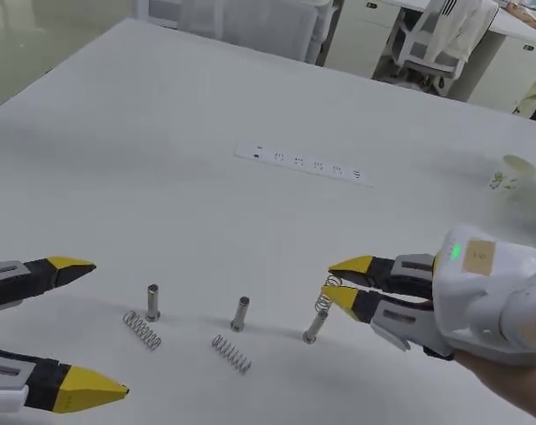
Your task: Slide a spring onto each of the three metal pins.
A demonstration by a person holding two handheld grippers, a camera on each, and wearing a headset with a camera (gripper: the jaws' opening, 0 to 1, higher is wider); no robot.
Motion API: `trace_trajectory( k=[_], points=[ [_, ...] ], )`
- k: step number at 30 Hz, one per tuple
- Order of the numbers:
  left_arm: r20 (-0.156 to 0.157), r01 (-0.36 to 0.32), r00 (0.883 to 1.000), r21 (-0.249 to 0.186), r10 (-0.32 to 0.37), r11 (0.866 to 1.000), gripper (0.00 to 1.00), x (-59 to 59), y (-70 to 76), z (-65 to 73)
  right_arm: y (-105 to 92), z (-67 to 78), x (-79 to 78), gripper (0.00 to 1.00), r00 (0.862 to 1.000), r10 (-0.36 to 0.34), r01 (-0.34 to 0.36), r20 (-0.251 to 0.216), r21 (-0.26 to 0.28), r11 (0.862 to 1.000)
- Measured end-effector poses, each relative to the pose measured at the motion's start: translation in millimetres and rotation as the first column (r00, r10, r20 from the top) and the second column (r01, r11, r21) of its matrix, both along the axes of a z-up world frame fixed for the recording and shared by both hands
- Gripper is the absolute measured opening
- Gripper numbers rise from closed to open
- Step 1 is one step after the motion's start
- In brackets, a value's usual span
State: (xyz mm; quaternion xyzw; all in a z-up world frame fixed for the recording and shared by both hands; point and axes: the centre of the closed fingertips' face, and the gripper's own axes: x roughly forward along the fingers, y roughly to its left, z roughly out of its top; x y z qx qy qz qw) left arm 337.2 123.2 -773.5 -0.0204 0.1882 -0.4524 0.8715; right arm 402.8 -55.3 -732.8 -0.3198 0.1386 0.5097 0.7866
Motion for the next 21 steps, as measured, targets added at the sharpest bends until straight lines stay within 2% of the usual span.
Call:
trace_trajectory(
  k=[21],
  points=[
    [0.005,-0.015,1.000,0.004,0.015,1.000,0.98,1.7,6.8,-1.7,-9.0,-10.8,10.1,0.08,0.997,-0.063,0.063,-0.035,0.019,0.998]
  ],
)
